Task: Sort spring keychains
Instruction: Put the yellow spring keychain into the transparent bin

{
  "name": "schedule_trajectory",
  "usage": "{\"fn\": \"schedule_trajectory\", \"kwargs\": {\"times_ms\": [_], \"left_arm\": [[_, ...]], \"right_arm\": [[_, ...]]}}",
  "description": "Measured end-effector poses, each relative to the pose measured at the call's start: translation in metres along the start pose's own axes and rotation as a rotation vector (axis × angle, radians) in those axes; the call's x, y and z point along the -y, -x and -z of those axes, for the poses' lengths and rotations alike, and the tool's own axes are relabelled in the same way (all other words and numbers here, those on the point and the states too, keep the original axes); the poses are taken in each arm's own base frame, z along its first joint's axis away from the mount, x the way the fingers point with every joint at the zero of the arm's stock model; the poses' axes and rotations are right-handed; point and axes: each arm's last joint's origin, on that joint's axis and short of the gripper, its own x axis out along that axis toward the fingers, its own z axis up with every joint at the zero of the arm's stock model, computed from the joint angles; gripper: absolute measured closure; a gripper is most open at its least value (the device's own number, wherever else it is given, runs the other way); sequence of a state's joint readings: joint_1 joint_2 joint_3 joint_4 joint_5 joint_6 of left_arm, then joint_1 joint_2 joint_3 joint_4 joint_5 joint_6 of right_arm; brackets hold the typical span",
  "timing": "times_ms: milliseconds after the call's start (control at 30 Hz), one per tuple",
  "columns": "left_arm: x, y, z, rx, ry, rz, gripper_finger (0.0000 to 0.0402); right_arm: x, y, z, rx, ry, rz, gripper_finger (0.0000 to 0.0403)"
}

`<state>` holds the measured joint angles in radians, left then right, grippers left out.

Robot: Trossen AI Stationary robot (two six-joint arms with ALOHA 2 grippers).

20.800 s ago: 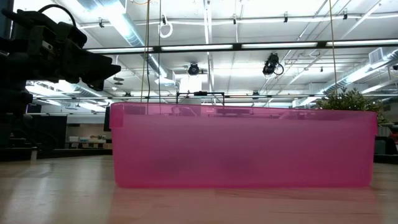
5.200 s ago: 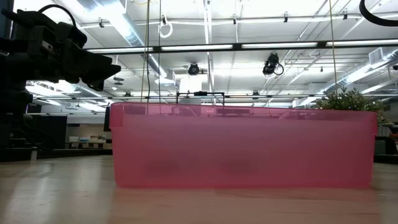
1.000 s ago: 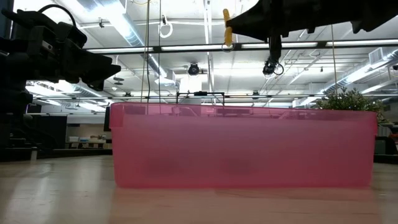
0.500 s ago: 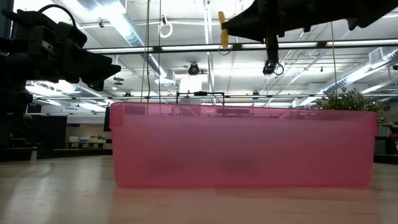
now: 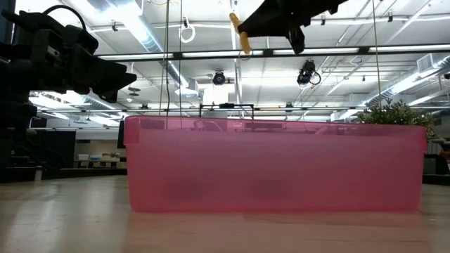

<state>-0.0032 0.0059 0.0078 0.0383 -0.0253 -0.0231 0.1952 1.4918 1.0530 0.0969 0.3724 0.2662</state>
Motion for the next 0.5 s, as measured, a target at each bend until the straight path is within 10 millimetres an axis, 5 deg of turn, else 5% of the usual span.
{"fn": "schedule_trajectory", "kwargs": {"times_ms": [500], "left_arm": [[0.0, 0.0, 0.0, 0.001, 0.0, 0.0, 0.0229]], "right_arm": [[0.012, 0.007, -0.023, -0.245, 0.012, 0.012, 0.0403]]}}
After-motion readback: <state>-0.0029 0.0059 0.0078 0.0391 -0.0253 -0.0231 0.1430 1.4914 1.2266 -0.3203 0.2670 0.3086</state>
